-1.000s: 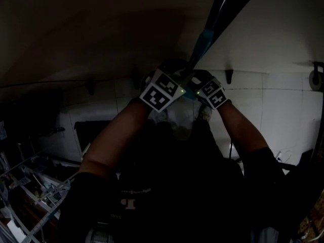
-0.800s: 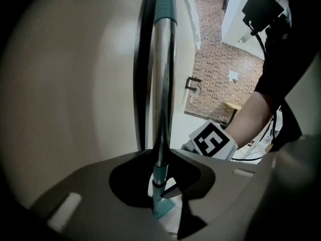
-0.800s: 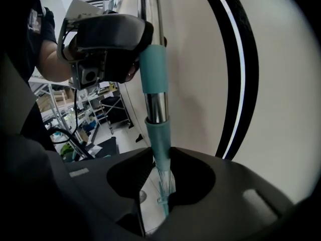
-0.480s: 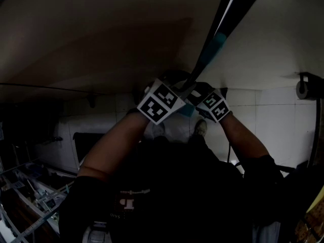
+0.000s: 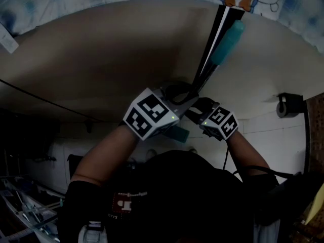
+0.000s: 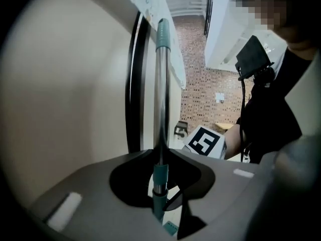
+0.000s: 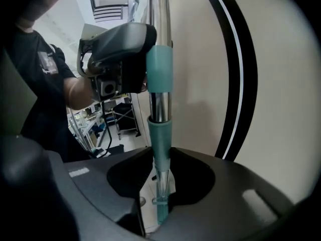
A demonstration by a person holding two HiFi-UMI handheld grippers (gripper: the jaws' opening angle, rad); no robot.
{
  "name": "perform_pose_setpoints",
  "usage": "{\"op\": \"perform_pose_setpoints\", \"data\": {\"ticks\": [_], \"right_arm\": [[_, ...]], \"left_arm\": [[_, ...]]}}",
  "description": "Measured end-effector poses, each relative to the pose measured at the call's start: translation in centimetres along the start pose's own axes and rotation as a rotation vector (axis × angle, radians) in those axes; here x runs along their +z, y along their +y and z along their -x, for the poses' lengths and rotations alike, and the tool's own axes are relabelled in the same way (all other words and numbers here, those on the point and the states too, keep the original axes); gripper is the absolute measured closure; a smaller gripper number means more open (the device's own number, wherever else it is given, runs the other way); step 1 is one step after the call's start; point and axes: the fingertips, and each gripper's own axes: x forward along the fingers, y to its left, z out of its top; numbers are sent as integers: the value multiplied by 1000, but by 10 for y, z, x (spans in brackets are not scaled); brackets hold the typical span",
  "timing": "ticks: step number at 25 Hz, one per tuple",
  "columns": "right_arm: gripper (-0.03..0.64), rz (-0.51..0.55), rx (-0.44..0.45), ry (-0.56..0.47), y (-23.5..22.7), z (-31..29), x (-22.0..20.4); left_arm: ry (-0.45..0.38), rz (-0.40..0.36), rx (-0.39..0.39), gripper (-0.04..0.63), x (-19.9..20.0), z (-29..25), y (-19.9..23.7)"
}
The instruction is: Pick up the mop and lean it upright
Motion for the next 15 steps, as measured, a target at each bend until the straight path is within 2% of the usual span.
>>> {"op": "perform_pose_setpoints", "data": {"ticks": [9, 15], "right_arm": [[495, 113, 48, 33, 20, 64, 87], [494, 166, 39, -3, 23, 97, 142]], "left_arm": [[-145, -34, -3, 502, 107, 53, -11], [-233, -36, 4, 502, 163, 78, -9]]}}
